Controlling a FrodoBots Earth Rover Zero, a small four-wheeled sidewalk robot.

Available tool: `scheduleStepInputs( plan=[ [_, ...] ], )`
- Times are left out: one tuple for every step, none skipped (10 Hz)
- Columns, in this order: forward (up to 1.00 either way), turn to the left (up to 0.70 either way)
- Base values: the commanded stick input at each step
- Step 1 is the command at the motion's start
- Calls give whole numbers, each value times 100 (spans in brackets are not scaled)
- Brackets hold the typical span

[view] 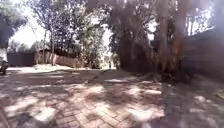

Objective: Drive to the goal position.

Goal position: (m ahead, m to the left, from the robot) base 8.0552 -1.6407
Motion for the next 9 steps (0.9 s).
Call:
scheduleStepInputs(
  plan=[
    [70,0],
    [70,0],
    [70,0],
    [70,-5],
    [70,-12],
    [70,-20],
    [70,-27],
    [70,-35],
    [70,-35]
  ],
)
